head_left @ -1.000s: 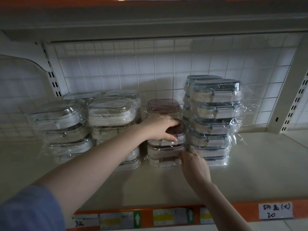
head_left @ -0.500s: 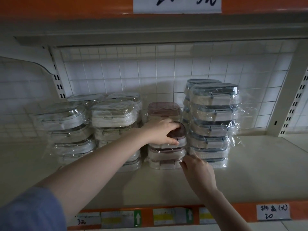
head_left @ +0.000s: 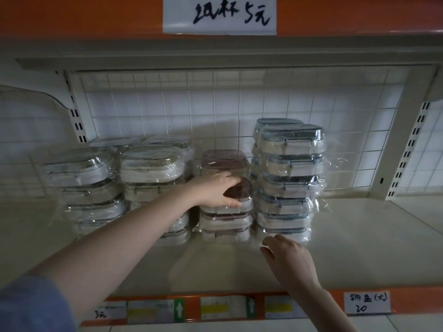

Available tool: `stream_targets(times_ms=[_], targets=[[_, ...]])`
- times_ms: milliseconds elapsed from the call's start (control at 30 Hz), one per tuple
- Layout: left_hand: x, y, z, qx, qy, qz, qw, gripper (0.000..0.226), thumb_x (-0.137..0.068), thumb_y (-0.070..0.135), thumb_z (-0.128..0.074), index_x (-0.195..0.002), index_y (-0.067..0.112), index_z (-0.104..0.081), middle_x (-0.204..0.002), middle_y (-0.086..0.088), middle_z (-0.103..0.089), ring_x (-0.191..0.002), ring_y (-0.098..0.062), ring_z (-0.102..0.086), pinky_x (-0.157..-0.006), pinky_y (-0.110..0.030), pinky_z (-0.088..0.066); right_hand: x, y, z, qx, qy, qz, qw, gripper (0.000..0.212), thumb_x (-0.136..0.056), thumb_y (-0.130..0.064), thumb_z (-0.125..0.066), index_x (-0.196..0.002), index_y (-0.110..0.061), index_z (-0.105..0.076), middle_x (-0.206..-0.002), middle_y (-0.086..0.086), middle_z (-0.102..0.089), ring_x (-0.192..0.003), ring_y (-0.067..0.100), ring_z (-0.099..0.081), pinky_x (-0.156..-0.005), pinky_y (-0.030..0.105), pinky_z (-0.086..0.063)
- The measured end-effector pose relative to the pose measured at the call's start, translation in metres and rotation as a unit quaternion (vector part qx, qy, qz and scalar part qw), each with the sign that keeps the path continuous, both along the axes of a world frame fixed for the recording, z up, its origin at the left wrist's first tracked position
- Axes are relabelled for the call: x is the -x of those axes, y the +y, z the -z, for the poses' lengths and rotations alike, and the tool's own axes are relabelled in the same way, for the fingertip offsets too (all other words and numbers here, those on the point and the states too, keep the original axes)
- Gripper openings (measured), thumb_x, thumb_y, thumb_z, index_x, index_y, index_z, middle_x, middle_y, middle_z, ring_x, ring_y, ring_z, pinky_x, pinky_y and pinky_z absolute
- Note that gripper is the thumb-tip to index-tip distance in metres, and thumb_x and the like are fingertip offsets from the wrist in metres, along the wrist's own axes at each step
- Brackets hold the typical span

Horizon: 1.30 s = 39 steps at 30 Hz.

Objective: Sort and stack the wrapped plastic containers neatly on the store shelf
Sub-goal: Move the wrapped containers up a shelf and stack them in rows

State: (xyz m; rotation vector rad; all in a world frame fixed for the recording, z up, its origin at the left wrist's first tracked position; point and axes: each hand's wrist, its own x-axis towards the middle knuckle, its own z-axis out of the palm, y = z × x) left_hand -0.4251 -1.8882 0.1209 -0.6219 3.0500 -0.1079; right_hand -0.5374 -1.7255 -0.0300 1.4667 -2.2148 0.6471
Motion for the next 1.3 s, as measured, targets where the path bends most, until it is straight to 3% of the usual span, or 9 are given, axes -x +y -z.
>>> stream_targets(times_ms=[200, 300, 400, 567, 867, 1067, 1167, 1300], targets=[[-0.003, 0.016, -0.019, -0.014, 0.021, -0.066, 0.997, 0.102, -0.078, 0.068, -0.052, -0.152, 0.021, 0.001, -0.160, -0.002, 0.002, -0.146, -0.022, -0.008, -0.116, -0.044, -0.017, 0.022, 0.039, 0.002, -0.011, -0.023, 0.062, 0.998, 0.030, -0.061, -0.021, -0.085, -0.053, -0.018, -0.057, -0.051, -0.001, -0.054, -0.038, 0.020, -0.053, -0.036, 0.025, -0.027], [-0.001, 0.030, -0.036, -0.006, 0.064, -0.066, 0.996, 0.108, -0.077, 0.067, -0.054, -0.152, 0.020, 0.007, -0.160, -0.004, 0.005, -0.146, -0.023, -0.005, -0.116, -0.042, -0.013, 0.031, 0.053, -0.004, -0.016, -0.062, 0.111, 0.992, 0.021, -0.087, -0.035, -0.061, -0.077, -0.016, -0.064, -0.078, 0.000, -0.064, -0.071, 0.024, -0.064, -0.054, 0.031, -0.036], [0.004, 0.041, -0.052, 0.003, 0.101, -0.051, 0.994, 0.110, -0.075, 0.067, -0.056, -0.151, 0.021, 0.010, -0.160, -0.001, 0.008, -0.147, -0.020, -0.001, -0.116, -0.044, -0.008, 0.037, 0.061, -0.007, -0.036, -0.088, 0.125, 0.988, 0.033, -0.095, -0.046, -0.042, -0.104, -0.020, -0.060, -0.101, 0.000, -0.062, -0.095, 0.021, -0.061, -0.074, 0.032, -0.042], [0.022, 0.049, -0.066, 0.014, 0.107, 0.003, 0.994, 0.123, -0.057, 0.079, -0.045, -0.150, 0.025, 0.014, -0.159, -0.001, 0.013, -0.147, -0.017, 0.006, -0.120, -0.043, -0.006, 0.043, 0.059, -0.011, -0.055, -0.117, 0.119, 0.984, 0.046, -0.094, -0.051, -0.042, -0.124, -0.017, -0.046, -0.114, 0.001, -0.057, -0.107, 0.019, -0.055, -0.083, 0.027, -0.042], [0.055, 0.054, -0.074, 0.073, 0.108, 0.073, 0.989, 0.112, -0.073, 0.070, -0.056, -0.151, 0.026, 0.011, -0.159, 0.003, 0.013, -0.146, -0.017, 0.004, -0.117, -0.039, -0.006, 0.047, 0.056, -0.026, -0.079, -0.162, 0.130, 0.975, 0.061, -0.091, -0.058, -0.040, -0.134, -0.014, -0.037, -0.128, 0.004, -0.051, -0.116, 0.021, -0.051, -0.089, 0.027, -0.039], [0.070, 0.064, -0.069, 0.128, 0.145, 0.115, 0.974, 0.109, -0.074, 0.062, -0.064, -0.152, 0.026, 0.003, -0.160, 0.004, 0.003, -0.146, -0.018, -0.006, -0.116, -0.035, -0.014, 0.055, 0.050, -0.029, -0.023, -0.273, 0.077, 0.959, 0.075, -0.091, -0.053, -0.046, -0.148, -0.014, -0.018, -0.150, 0.007, -0.032, -0.136, 0.021, -0.033, -0.105, 0.030, -0.030], [0.079, 0.066, -0.067, 0.128, 0.120, 0.093, 0.980, 0.111, -0.074, 0.060, -0.066, -0.151, 0.029, 0.007, -0.160, 0.002, 0.006, -0.146, -0.020, -0.003, -0.116, -0.036, -0.009, 0.067, 0.042, -0.031, 0.018, -0.299, 0.049, 0.953, 0.078, -0.088, -0.052, -0.050, -0.149, -0.012, -0.020, -0.153, 0.008, -0.029, -0.139, 0.021, -0.029, -0.108, 0.032, -0.028], [0.087, 0.063, -0.069, 0.130, 0.118, 0.070, 0.982, 0.115, -0.071, 0.053, -0.072, -0.151, 0.030, 0.008, -0.160, 0.001, 0.001, -0.146, -0.019, -0.006, -0.116, -0.036, -0.012, 0.084, 0.038, -0.034, 0.061, -0.337, 0.026, 0.939, 0.073, -0.087, -0.050, -0.052, -0.145, -0.011, -0.030, -0.144, 0.012, -0.042, -0.132, 0.025, -0.039, -0.102, 0.033, -0.034]])
